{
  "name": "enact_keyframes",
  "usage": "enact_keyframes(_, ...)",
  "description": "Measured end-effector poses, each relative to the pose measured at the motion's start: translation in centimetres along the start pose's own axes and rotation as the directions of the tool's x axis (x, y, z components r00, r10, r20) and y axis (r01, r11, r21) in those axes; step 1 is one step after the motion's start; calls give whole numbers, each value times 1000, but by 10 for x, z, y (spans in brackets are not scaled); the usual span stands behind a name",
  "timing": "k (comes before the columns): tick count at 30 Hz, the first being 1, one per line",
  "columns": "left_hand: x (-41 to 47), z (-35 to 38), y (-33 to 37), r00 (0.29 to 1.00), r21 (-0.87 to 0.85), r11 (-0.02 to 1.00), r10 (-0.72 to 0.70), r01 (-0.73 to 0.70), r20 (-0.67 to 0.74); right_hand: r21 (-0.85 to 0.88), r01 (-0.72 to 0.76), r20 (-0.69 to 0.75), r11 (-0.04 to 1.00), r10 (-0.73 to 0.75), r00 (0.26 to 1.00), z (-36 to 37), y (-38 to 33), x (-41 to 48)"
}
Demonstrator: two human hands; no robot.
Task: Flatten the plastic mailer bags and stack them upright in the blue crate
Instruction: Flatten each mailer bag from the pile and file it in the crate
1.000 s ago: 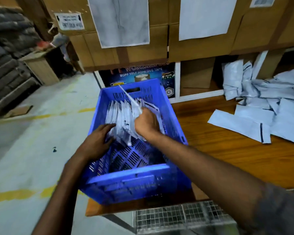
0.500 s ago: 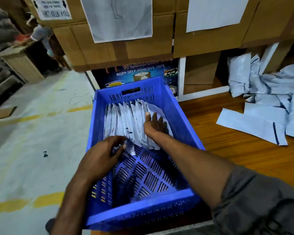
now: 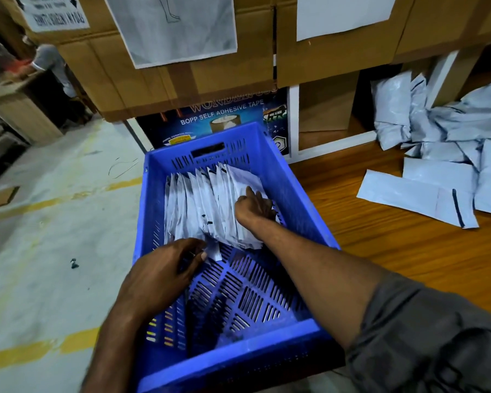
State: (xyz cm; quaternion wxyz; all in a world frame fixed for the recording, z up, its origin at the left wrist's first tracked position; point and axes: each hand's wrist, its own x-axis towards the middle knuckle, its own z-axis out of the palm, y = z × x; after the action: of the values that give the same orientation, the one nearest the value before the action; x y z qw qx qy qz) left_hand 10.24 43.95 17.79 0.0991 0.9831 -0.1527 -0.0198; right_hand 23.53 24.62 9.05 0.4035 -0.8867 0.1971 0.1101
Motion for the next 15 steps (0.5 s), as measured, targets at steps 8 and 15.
enact_keyframes(8, -2, -2, 3, 999, -32, 999, -22, 21, -26, 97, -37, 83, 995, 29, 996, -7, 7, -5)
enact_keyframes(15, -1, 0, 0, 995, -124, 992, -31, 19, -98, -8, 166, -75, 986, -167, 983, -30, -18, -41)
